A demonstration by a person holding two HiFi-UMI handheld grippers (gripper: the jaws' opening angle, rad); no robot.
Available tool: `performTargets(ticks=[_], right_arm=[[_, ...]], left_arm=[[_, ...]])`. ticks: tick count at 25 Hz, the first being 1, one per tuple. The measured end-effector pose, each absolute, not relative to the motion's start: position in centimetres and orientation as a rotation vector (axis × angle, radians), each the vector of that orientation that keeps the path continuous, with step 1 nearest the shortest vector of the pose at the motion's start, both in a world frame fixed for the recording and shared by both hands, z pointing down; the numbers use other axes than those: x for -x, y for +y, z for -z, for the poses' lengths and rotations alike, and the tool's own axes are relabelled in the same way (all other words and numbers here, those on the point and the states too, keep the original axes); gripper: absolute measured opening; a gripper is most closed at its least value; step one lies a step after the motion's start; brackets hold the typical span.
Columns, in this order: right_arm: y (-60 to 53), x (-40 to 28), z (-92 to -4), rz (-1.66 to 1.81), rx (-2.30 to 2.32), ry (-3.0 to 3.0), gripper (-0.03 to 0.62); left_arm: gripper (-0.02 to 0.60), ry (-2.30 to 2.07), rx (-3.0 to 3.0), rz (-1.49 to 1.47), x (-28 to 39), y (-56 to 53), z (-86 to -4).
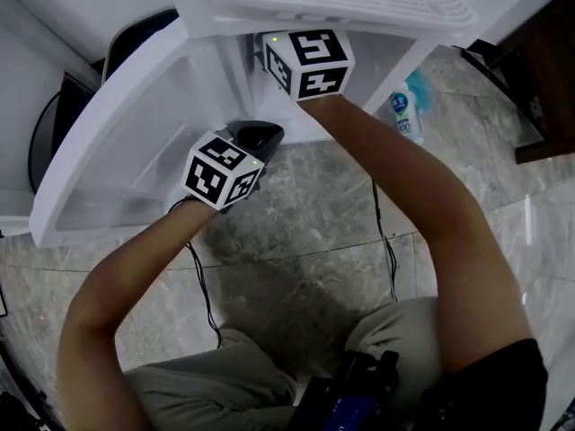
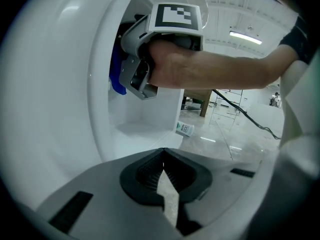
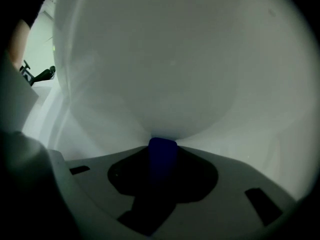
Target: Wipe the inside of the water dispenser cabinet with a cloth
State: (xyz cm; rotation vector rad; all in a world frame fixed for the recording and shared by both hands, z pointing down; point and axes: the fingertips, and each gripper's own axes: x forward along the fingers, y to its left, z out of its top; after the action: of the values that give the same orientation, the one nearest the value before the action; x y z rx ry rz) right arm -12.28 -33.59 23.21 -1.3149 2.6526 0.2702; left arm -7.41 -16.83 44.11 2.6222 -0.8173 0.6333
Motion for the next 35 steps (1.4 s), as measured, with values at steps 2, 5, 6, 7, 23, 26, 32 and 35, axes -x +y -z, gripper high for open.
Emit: performTargets(ticks=[2,5,6,7,23,26,32,35], right_arm=[[-34.2,12.3,-23.3,-0.273,1.332,2.648,0.107],[-35.6,12.2,-22.9,-0.265,1.374,2.619,0.107],[-35.9,12.2,-22.7,-0.265,1.387,2.610,0.108],[-36.1,12.2,-22.6,-0.267,1.394,2.605,0.109],[-35.3,12.3,-23.0,-0.303,1.360,2.659,0.107],[-36.0,12.3,-23.2,-0.342,1.373,2.669,0.107],[-33.6,12.5,-23.3,-0.328,1.271,2.747,0.107],[-31.2,12.3,-23.8,-0.293,1.148,2.837,0.109]], left_arm=[[0.008,-0.807,-2.615,-0.634,7.3,-16.4,-44.2],[0.008,-0.777,-2.588,-0.610,7.4,-15.6,-44.2],[0.008,-0.770,-2.570,-0.589,7.5,-15.5,-44.2],[0.008,-0.769,-2.552,-0.568,7.7,-15.5,-44.1],[0.008,-0.739,-2.572,-0.607,6.5,-15.6,-44.9],[0.008,-0.764,-2.570,-0.619,7.2,-15.7,-45.0],[0.008,-0.957,-2.616,-0.486,8.4,-17.8,-42.4],[0.009,-0.994,-2.675,-0.436,7.8,-18.2,-40.6]])
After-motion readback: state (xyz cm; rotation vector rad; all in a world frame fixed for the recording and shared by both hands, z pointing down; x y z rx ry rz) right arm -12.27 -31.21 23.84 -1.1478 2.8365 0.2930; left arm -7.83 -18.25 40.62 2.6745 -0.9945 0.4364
